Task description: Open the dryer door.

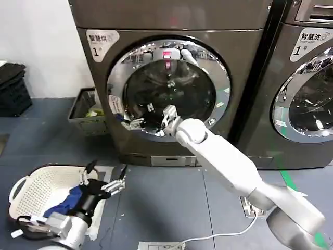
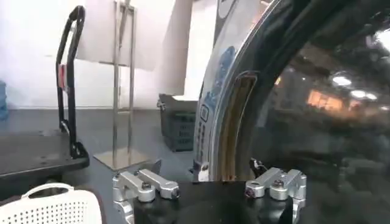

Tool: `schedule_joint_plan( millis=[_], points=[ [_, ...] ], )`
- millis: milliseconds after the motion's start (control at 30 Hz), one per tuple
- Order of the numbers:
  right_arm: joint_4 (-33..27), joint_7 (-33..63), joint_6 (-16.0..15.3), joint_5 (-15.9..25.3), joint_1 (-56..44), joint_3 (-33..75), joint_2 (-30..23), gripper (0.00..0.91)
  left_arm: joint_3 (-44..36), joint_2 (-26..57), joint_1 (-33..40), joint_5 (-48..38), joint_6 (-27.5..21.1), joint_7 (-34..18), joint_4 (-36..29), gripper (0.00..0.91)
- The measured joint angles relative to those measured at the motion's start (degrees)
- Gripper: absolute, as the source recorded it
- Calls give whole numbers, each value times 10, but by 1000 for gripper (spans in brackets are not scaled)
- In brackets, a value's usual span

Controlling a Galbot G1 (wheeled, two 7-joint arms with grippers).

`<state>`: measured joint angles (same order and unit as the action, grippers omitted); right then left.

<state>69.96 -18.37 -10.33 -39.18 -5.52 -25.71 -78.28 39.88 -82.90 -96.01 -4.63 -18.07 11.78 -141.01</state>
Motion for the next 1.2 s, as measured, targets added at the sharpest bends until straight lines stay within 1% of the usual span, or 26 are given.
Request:
schedule_joint_plan(
  millis=[833,1100,1200],
  points=[
    [-65,-21,2,1,33,-14,-48,907,-5,1,0,0,0,0,-1,907],
    [-91,-40,5,2,44,-17,-67,907,-9,0,-1,0,0,1,-4,907],
    [-101,-52,6,8,46,-17,-73,907,-9,0,-2,0,0,1,-5,907]
  ],
)
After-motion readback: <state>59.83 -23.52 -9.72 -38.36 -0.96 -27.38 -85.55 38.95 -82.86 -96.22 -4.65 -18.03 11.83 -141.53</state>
